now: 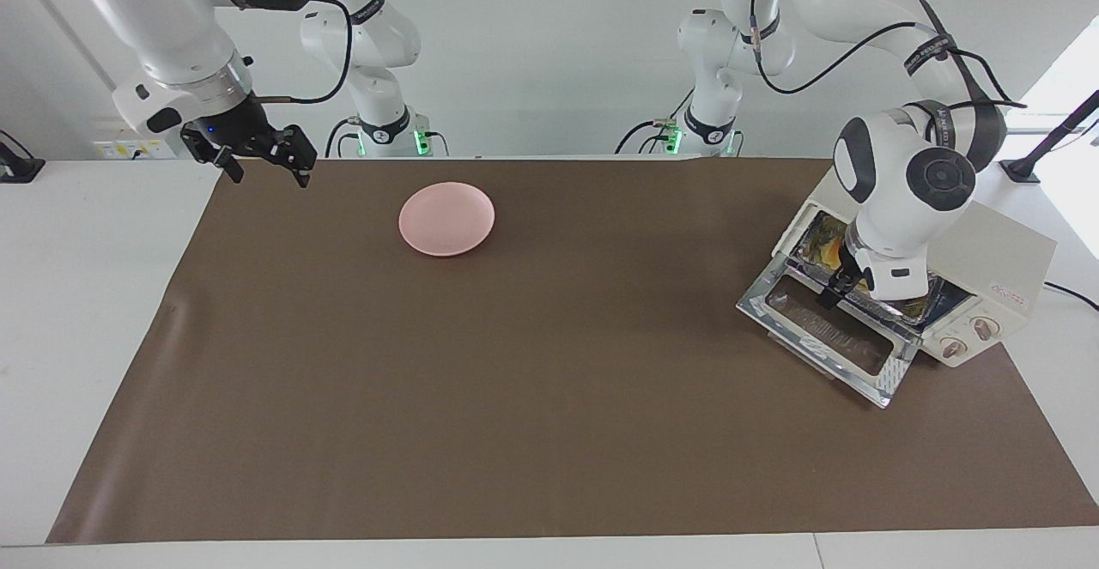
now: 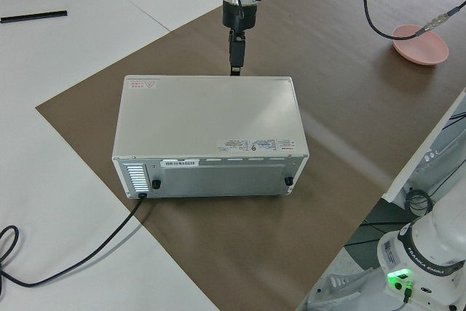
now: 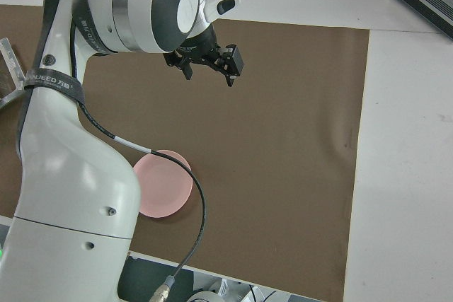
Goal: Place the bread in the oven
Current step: 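Push the foil tray into the toaster oven with the left gripper, then open the left gripper and withdraw it from the oven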
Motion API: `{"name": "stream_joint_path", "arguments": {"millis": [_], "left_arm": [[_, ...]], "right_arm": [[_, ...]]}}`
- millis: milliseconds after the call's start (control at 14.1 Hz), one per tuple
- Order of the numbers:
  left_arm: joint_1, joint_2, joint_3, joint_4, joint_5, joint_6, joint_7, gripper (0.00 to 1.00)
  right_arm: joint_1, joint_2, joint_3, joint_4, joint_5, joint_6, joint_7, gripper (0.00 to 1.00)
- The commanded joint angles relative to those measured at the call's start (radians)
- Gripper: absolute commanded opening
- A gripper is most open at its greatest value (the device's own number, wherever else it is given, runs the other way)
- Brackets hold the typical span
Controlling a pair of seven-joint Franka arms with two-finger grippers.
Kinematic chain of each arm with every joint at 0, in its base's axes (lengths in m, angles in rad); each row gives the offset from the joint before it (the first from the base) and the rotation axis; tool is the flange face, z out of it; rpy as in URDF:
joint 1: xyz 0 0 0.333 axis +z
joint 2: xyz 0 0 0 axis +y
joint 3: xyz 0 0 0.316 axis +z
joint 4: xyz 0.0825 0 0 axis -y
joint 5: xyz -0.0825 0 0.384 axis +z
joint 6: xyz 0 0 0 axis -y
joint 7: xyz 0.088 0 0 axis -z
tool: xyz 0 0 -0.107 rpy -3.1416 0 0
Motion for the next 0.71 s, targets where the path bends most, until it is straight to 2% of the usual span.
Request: {"name": "stream_joint_path", "arguments": {"millis": [0,427,640], "left_arm": [[-0.023,-0.017,0.000,0.059,0.018,-0.090,0.082,1.00],[-0.009,-0.199,0.002,0.038,0.004,-0.270,0.424,1.00],[-0.007,-0.253,-0.001,0.035,0.004,-0.310,0.476,1.00]], "right_arm": [[-0.016,-0.024,0.013,-0.023,-0.014,-0.007,-0.019,1.00],[-0.016,-0.024,0.013,-0.023,-0.014,-0.007,-0.019,1.00],[-0.016,-0.024,0.013,-0.023,-0.014,-0.007,-0.019,1.00]]}}
